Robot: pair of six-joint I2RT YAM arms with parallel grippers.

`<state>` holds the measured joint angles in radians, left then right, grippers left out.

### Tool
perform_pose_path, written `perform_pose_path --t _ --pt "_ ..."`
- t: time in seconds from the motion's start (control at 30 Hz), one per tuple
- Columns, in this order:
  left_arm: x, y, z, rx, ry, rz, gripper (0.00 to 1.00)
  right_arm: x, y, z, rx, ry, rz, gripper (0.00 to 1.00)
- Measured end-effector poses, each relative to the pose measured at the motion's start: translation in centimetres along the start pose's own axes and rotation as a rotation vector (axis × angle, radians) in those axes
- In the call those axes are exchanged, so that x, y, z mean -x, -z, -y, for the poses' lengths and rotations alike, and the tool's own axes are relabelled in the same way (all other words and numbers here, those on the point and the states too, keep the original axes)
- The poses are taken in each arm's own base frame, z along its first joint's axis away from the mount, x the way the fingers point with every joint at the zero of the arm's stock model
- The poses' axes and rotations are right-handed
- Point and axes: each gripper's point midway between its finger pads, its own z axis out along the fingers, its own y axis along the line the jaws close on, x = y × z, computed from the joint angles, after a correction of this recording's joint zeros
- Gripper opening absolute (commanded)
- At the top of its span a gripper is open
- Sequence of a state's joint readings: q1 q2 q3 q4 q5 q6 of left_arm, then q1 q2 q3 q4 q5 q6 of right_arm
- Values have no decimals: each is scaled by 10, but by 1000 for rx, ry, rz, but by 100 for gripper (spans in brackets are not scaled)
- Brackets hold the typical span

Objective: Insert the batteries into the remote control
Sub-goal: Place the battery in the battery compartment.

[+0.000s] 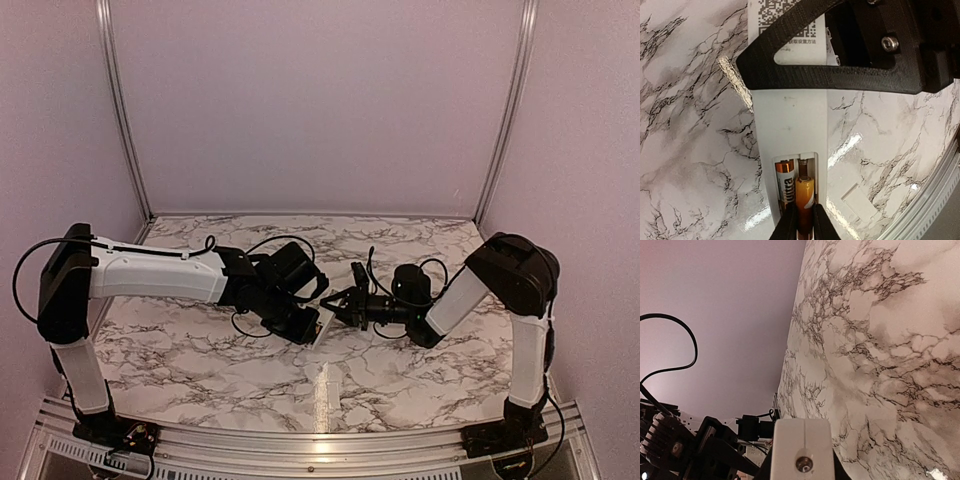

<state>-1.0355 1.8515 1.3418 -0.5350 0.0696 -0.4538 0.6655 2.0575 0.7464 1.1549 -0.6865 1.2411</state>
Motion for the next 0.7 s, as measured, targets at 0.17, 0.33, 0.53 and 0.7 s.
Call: perform_pose_path --t 0.17,0.33,0.53,0.7 --pt "-1 -2 -1 4 1 -7 25 0 0 2 -2 -12 5 0" --pt "-1 -2 -1 4 3 -8 27 1 -1 3 4 -18 9 0" --pt "0 -1 -1 9 3 0 36 2 -1 3 10 -17 15 0" --pt "8 13 -2 13 -6 41 45 2 -1 -3 30 -15 14 0"
